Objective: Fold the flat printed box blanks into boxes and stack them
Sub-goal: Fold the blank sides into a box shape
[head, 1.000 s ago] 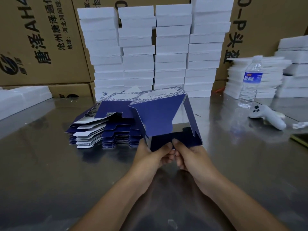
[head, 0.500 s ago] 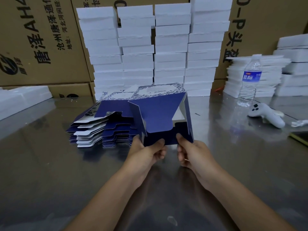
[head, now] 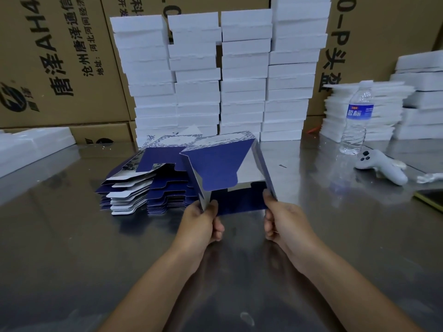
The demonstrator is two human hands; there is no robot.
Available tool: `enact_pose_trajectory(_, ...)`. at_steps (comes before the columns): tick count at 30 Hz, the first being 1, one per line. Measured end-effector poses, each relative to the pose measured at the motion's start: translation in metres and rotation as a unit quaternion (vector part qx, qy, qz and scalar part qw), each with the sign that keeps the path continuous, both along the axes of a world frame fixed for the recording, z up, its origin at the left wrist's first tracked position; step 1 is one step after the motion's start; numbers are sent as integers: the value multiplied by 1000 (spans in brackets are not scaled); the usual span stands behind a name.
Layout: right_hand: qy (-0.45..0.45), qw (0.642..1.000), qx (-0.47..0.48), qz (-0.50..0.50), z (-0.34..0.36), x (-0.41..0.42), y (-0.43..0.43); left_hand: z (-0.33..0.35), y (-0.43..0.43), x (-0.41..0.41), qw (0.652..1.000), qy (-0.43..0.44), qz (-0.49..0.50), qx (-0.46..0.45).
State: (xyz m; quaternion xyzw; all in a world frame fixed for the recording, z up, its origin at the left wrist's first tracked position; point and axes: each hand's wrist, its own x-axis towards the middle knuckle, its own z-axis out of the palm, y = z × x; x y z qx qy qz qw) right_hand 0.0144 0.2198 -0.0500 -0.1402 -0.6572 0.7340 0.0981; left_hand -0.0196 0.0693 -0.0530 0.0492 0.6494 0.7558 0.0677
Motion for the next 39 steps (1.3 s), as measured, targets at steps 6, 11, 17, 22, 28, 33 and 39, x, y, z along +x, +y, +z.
enact_pose_trajectory(6,1,999,20,-27,-2,-3,2,-2,3,2,985,99,36,-135)
enact_pose_trajectory(11,31,917,368,-152,-9,5,9,-10,0,4,931,234,97,-262)
enact_pose_trajectory(17,222,914,305,-149,-6,7,4,-5,-4,3,903,305,133,-271)
enact_pose_trajectory(22,308,898,283,-138,2,14,-2,0,-4,6,913,357,105,-167)
enact_pose_trajectory(28,309,915,249,-67,5,16,-1,10,-1,18,933,336,42,-119)
enact_pose_trajectory(33,284,932,227,-1,5,16,1,15,-4,20,953,294,40,-58)
enact_pose_trajectory(39,310,933,181,-26,3,14,-3,19,-9,16,965,246,89,25)
